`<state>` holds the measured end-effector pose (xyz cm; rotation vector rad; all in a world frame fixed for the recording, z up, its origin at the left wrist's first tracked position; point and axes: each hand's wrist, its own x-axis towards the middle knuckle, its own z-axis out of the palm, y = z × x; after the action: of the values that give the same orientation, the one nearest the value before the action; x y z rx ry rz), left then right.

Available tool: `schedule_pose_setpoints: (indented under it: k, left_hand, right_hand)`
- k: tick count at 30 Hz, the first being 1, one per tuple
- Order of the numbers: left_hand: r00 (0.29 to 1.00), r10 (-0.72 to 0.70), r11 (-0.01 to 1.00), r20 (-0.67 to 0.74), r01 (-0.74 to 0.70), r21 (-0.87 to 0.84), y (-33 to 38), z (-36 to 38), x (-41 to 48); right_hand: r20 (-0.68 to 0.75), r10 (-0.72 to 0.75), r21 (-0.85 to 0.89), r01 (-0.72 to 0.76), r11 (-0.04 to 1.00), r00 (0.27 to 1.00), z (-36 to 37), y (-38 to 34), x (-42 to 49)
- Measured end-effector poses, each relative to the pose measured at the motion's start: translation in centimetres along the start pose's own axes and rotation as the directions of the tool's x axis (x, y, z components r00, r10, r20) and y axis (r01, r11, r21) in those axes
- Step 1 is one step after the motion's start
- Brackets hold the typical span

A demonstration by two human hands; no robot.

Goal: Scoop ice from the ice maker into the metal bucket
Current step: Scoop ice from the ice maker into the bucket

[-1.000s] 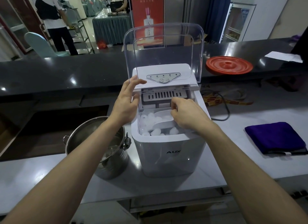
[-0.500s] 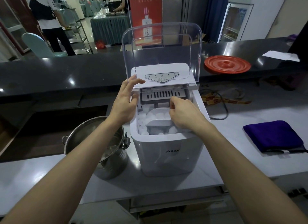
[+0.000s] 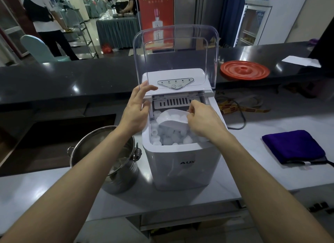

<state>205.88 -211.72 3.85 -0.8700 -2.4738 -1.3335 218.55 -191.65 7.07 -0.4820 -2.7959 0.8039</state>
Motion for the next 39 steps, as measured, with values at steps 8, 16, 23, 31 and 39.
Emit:
schedule_pose_setpoints:
  k: [8,16,23,31,39]
  left_hand:
    - [1.0,0.003,1.0,0.008,-0.003,-0.006,0.1,0.0,-0.1]
    - [0.998,0.018,0.998,0.053,-0.015,-0.065,0.1,-0.9,-0.1]
    - [1.0,0.01,0.991,0.006,-0.009,-0.135,-1.6,-5.7,-2.0]
    - [0.994,-0.106,0.991,-0.002,0.106,0.081,-8.9,-13.1,-5.0]
    - [0.938,-0.322,0.915,0.126,0.275,0.295,-16.1,-16.3,-9.2]
  right_hand:
    - [-0.08,-0.008,-0.005,0.008,1.0,0.997,-1.4,-0.8,-1.0]
    - [-0.148,-0.027,-0.014,0.025,1.0,0.989,-3.1,-2.7,-2.2]
    - [-0.182,-0.036,0.006,0.038,0.999,0.983,-3.0,-5.9,-3.6]
    - [-0.196,-0.017,0.06,0.029,0.998,0.981,-0.1,-11.3,-5.0]
    - [-0.214,0.022,0.115,0.003,0.993,0.977,4.8,-16.3,-6.8]
